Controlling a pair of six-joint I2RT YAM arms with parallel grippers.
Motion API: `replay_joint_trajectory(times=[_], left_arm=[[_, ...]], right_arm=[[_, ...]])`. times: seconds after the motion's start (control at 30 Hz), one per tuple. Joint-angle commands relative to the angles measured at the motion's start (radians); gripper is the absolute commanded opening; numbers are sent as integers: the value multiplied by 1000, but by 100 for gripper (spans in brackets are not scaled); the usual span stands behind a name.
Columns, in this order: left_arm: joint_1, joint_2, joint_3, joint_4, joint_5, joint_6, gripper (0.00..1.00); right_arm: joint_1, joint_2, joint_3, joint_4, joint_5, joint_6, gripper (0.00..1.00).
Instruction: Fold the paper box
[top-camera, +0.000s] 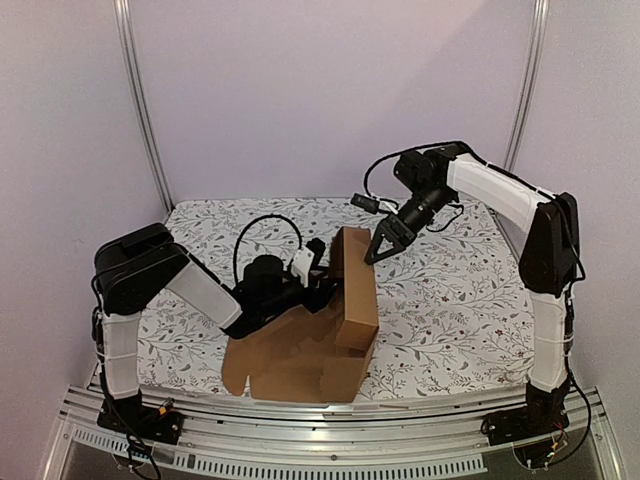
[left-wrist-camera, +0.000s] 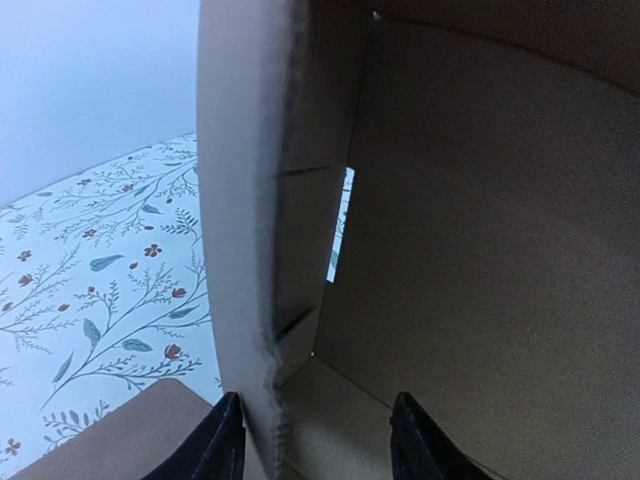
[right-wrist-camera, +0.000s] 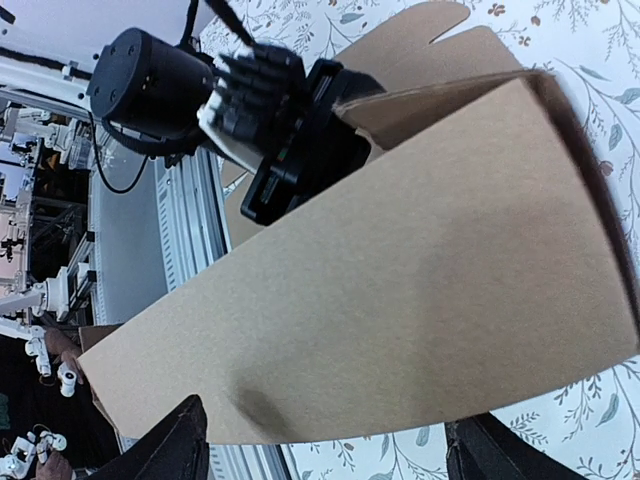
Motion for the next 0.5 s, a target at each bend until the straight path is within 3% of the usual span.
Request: replay_joint_trajectory(times=[0.0,0.33,0.47], left_arm=[[-61,12,-22,52,-30,-26,49],[-163,6,-62,118,-152,-59,46],[-232,-5,-74,153,-300,-45,46]], right_arm=[[-6,70,100,-65,35,41,80],[-3,279,391,-140,-39,26,79],[0,320,429,-146,-90,-11,78]])
